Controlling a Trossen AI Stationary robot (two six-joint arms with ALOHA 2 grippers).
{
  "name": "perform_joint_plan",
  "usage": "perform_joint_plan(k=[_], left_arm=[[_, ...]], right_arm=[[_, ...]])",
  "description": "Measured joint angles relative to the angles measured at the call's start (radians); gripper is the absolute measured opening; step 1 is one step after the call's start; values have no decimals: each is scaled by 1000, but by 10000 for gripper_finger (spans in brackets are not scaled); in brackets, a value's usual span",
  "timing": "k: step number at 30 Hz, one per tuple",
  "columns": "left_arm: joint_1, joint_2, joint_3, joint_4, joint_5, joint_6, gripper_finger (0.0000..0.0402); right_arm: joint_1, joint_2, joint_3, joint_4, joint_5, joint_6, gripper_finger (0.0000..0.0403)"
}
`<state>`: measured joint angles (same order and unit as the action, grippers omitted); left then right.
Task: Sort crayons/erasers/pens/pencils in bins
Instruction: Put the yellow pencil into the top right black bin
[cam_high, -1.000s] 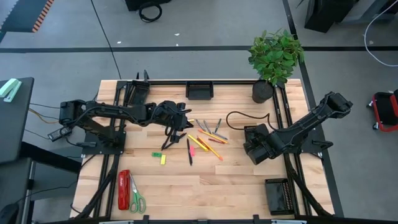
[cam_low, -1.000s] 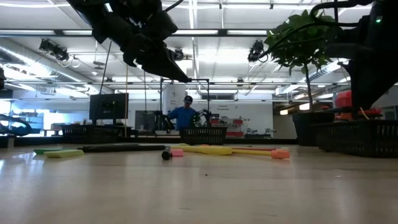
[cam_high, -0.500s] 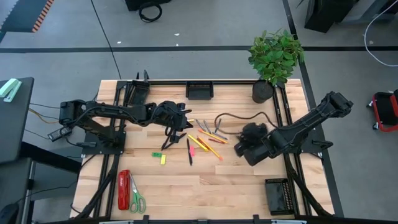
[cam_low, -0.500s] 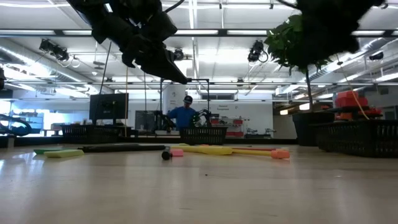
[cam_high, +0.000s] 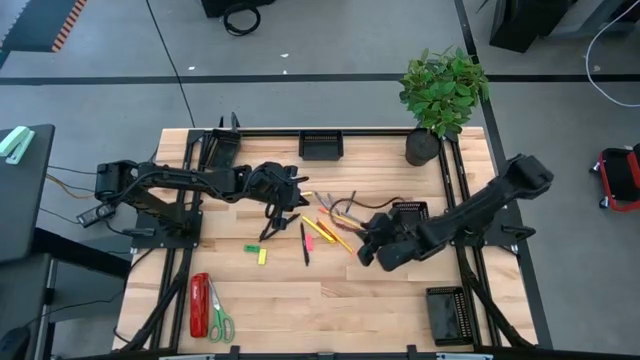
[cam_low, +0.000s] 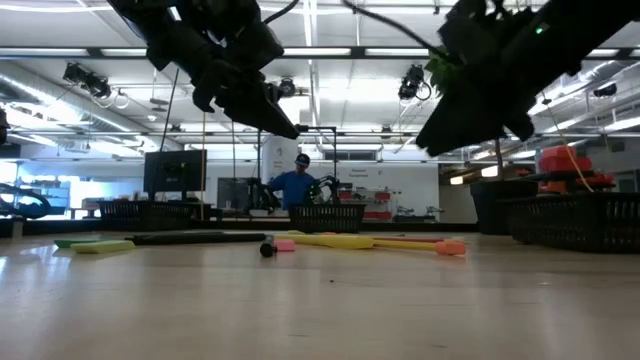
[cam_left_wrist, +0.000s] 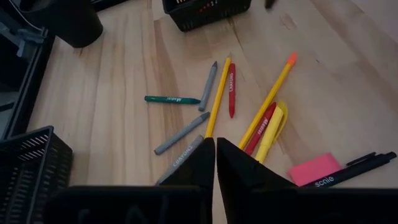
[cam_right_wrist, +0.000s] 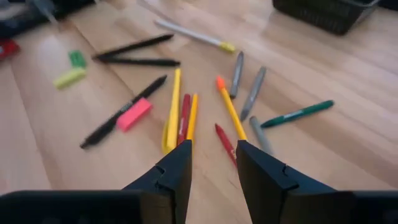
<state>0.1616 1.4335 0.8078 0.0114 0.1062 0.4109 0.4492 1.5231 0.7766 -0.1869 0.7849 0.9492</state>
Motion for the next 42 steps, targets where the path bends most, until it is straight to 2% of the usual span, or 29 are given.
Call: perform_joint_plan(k=[5, 11, 18, 31, 42], left_arm=[[-7, 0, 0, 5, 0, 20, 18], [-8, 0, 0, -1, 0, 21, 14], [-9, 0, 0, -12, 1, 12, 27], [-24, 0, 0, -22, 6, -2, 22], [-43, 0, 0, -22, 5, -7, 24]], right_arm=[[1, 159, 118, -10, -36, -79, 131], [26, 296, 207, -31, -43, -43, 131], [65, 332, 201, -75, 30, 176, 131], [99, 442, 196, -104, 29, 199, 131], [117, 484, 199, -99, 81, 240, 121]])
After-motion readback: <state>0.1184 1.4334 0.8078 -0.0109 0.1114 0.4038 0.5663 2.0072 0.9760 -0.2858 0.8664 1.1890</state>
